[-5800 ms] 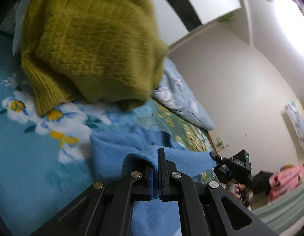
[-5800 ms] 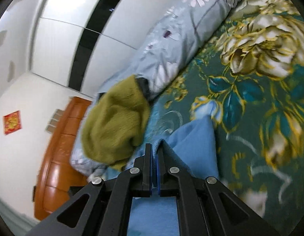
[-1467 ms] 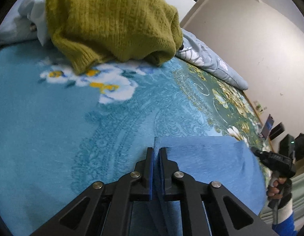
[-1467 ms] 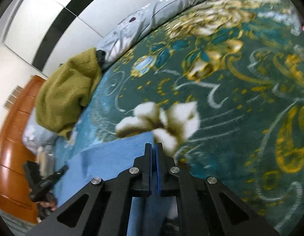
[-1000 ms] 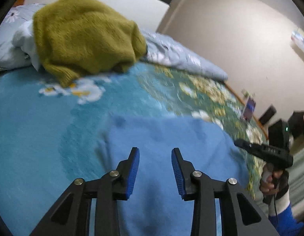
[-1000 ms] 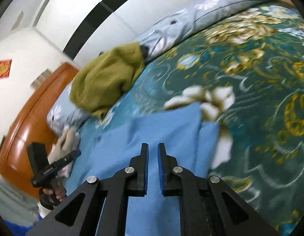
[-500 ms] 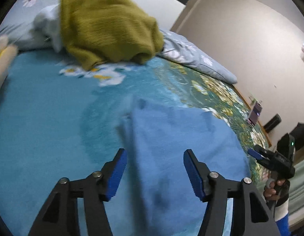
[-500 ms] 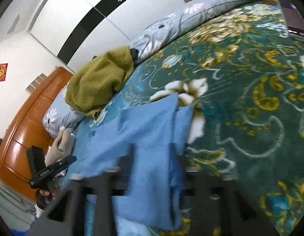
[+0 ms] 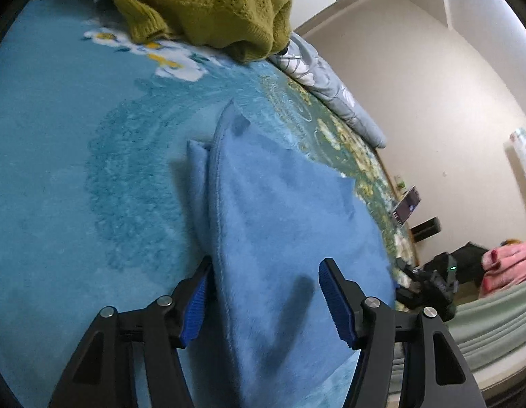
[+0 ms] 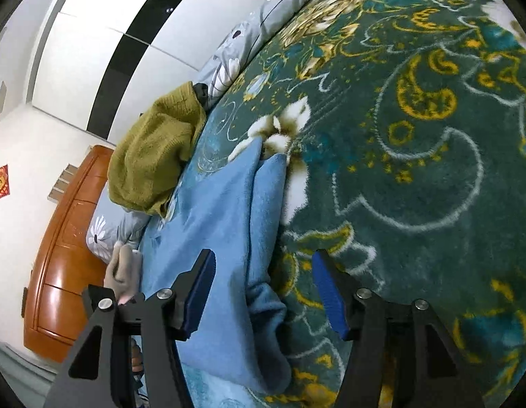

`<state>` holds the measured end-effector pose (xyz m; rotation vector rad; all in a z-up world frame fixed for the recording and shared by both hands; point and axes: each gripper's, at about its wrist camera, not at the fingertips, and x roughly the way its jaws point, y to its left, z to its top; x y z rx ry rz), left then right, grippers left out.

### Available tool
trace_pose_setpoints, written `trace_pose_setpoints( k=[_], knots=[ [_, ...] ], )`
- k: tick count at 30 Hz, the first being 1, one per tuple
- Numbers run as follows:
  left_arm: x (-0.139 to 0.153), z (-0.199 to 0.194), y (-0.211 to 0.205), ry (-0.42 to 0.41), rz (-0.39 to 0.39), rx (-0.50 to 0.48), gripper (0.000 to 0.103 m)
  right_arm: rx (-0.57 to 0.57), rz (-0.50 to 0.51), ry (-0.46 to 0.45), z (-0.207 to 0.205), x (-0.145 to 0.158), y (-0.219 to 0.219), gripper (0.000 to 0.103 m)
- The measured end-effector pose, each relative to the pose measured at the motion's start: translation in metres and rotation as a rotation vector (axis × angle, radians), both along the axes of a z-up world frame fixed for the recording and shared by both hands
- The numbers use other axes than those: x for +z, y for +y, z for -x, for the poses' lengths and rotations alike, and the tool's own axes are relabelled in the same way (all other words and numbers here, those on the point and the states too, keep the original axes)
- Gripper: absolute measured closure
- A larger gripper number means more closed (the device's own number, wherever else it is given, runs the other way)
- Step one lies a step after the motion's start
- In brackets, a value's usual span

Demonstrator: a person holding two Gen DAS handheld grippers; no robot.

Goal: Fold clothes

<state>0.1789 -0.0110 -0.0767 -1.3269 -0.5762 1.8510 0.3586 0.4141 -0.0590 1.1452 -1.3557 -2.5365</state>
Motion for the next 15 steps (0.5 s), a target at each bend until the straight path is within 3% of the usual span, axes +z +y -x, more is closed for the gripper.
trace_pose_setpoints(
  k=[6, 10, 15],
  knots=[
    [-0.009, 0.013, -0.006, -0.055, -0.125, 0.000, 0.037, 0.072, -0.001, 0.023, 0.026, -0.002, -0.015, 0.042],
    [-0.008, 0.011, -0.002, -0.031, -0.128, -0.026, 0.039, 0.092, 0.004, 0.036, 0.030, -0.002, -0.023, 0.044],
    [-0.013, 0.009, -0.002, -0.040, -0.147, -0.036, 0.056, 0.050, 0.070, 0.016, 0.021, -0.013, -0.019, 0.081]
  ],
)
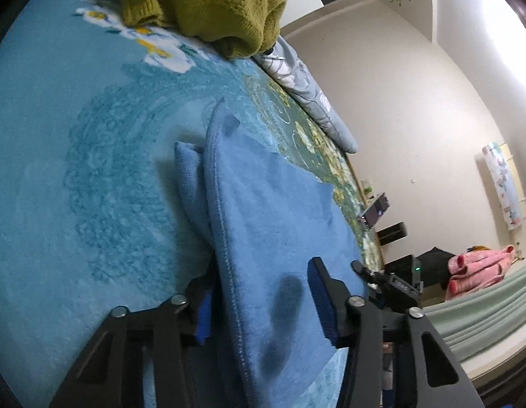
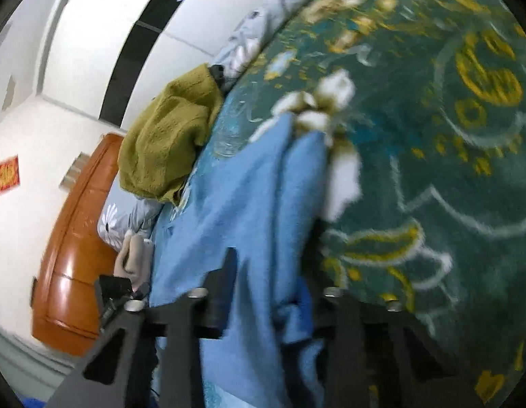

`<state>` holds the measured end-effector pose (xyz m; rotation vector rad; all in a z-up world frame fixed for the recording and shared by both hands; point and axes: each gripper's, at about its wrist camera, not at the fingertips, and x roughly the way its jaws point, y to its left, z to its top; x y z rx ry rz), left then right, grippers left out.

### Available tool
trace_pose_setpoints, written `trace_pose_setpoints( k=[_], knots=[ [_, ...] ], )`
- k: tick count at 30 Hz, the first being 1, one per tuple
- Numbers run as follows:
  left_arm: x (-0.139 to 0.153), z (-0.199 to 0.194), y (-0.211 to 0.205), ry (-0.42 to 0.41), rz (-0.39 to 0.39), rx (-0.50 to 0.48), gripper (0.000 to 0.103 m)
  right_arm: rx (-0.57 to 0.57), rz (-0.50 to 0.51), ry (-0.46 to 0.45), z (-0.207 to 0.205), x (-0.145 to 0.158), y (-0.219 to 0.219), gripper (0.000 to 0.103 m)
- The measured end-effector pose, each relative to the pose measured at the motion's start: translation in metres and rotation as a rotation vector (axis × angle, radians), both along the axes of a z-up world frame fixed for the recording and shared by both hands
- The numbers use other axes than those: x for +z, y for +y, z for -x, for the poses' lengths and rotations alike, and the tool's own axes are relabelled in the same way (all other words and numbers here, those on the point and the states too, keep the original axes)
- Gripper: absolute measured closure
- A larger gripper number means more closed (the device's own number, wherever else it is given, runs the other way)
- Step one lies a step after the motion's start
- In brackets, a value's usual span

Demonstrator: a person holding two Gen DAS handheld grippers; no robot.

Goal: Fold clothes

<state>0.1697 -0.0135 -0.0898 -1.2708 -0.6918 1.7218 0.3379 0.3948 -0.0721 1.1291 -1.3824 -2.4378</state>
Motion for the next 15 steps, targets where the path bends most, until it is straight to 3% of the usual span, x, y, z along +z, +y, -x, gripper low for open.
trace_pose_setpoints(
  k=[6, 11, 15],
  knots=[
    [-0.006, 0.001, 0.005, -0.019, 0.007, -0.006, 0.080, -0.052, 0.034, -0.008, -0.004, 0.000, -0.002, 0.085],
    [-0.008, -0.002, -0.005, -0.029, 0.003, 0.007, 0.081, -0.081, 0.045, -0.020, -0.009, 0.003, -0.001, 0.087],
    [0.012, -0.012, -0.005, 0.095, 0.136, 0.048, 0.081, -0.084, 0.013, -0.038, -0.006, 0.008, -0.004, 0.087]
  ],
)
